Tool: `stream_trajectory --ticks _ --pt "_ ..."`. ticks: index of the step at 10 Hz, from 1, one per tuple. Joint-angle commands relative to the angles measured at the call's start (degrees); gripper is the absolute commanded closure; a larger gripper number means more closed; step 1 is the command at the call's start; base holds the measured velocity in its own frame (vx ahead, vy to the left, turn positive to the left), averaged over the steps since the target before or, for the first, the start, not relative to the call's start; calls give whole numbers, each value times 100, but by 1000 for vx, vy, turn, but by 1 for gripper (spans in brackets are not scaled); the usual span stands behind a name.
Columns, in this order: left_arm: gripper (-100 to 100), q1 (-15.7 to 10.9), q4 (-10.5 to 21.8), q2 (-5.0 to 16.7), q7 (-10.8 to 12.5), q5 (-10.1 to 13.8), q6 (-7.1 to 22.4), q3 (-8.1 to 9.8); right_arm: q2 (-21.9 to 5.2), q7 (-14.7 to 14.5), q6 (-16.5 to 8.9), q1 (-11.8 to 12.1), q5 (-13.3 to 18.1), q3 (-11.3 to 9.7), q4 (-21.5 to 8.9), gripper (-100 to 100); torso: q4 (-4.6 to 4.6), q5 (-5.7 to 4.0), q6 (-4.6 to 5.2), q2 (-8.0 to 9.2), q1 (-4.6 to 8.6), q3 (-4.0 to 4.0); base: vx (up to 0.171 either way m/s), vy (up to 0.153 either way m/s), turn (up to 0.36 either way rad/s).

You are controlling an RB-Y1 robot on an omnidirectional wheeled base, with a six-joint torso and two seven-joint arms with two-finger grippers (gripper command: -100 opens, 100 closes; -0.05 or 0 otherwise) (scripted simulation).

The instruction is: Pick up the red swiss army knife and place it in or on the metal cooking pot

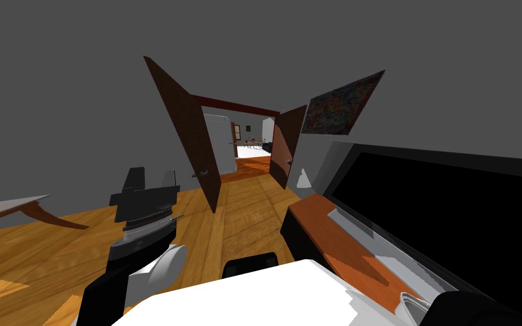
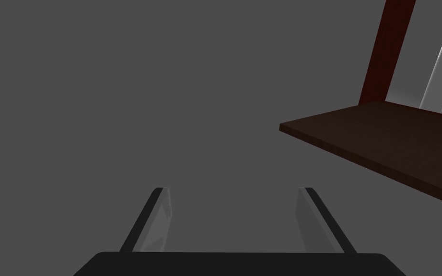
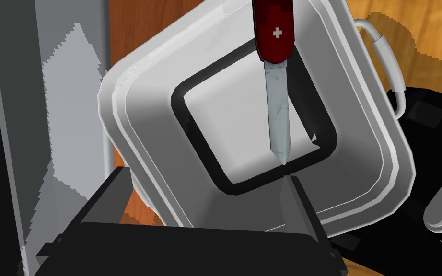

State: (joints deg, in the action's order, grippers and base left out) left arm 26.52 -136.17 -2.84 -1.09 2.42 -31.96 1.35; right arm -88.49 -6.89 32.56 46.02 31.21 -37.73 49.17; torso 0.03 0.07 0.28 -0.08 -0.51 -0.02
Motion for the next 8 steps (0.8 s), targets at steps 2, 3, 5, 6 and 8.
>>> stream_trajectory --ticks 2,3,5,6,8 --pt "0 0 0 0 0 0 0 0 -132 19 29 57 -47 33 86 -100 0 0 -1 -2 0 -1 -15 12 -21" --pt "0 0 0 0 0 0 0 0 -145 24 37 62 -52 37 95 0 -1 -2 0 -5 4 -2 0 0 0" --pt "0 0 0 0 0 0 0 0 -144 24 36 61 -51 37 94 0 -2 -3 -1 -9 7 -5 0 0 0" --pt "0 0 0 0 0 0 0 0 -144 24 36 61 -51 37 94 0 -2 -3 -1 -9 8 -5 0 0 0" --pt "0 0 0 0 0 0 0 0 -143 24 36 61 -51 37 94 0 -2 -3 -1 -9 8 -5 0 0 0"
